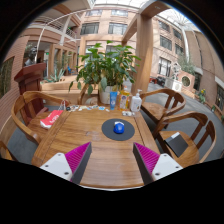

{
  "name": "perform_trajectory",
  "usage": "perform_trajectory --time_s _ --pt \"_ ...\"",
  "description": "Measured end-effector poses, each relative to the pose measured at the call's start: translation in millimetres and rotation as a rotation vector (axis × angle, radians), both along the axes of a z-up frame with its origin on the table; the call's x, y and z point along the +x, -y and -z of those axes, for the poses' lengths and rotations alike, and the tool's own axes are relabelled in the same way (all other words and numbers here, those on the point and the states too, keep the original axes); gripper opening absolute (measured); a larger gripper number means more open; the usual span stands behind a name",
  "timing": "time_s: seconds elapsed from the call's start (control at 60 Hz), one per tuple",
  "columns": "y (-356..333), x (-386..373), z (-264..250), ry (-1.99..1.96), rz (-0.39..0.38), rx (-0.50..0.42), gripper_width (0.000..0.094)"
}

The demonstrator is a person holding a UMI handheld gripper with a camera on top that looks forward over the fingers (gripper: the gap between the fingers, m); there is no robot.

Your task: Arrange mouse

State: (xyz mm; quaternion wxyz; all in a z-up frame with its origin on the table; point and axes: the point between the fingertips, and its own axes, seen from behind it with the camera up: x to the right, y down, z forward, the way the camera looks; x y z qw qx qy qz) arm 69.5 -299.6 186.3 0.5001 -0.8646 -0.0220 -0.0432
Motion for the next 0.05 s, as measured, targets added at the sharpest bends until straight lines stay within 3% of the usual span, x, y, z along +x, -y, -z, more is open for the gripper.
perform_trajectory --time_s 0.05 --pt "-0.9 0.7 -1.6 -0.001 0.005 -0.001 0.0853"
